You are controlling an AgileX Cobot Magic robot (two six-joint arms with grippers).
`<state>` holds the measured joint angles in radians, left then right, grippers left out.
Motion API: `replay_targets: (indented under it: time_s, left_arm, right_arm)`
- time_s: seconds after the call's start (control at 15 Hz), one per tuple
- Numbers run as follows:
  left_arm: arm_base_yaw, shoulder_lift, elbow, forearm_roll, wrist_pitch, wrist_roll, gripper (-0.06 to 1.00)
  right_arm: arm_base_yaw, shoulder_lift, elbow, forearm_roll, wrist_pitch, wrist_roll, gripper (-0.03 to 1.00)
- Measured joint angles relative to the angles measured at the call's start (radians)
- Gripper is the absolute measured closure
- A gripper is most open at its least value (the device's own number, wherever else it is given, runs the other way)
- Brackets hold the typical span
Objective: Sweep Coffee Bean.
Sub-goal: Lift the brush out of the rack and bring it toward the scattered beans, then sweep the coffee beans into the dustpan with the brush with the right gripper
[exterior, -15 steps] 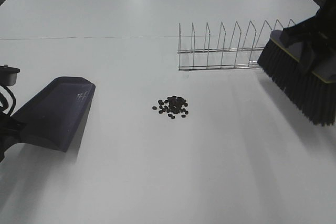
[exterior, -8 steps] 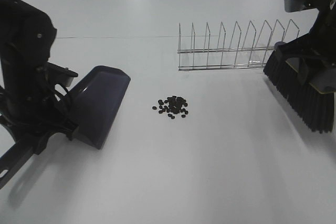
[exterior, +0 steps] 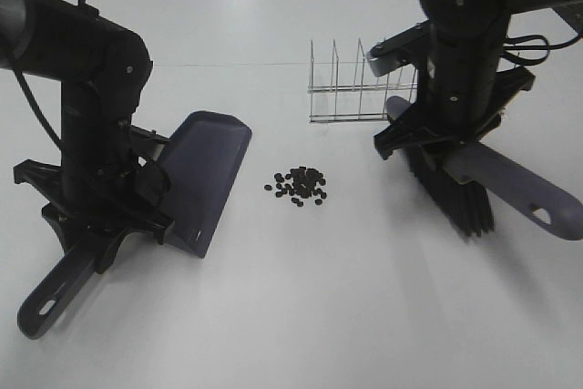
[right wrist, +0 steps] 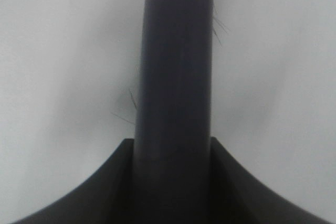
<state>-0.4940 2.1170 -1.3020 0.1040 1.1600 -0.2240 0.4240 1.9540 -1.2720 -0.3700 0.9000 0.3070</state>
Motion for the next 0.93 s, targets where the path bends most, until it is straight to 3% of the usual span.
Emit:
replay_targets:
  time_s: [0.33,0.47,0.67,0.93]
  left_arm:
    - [0.000,0.006,0.000,-0.026,-0.010,0.042,0.62]
    - [0.000,0.007,0.000,-0.028,-0.016,0.047,0.62]
    - [0.000,0.033,-0.006,-0.055,-0.022,0.062,0.62]
    - [0.000,0.044,-0.009,-0.073,-0.017,0.080,0.62]
  right_arm:
    - [0.103,0.140,-0.150,0.090,-0.001,-0.008,0.66]
    - [0.114,0.192,-0.210,0.198,-0.002,-0.037,0.66]
    - [0.114,0.260,-0.258,0.457,-0.058,-0.126,0.66]
    - [0.114,0.275,-0.261,0.659,-0.120,-0.210,0.66]
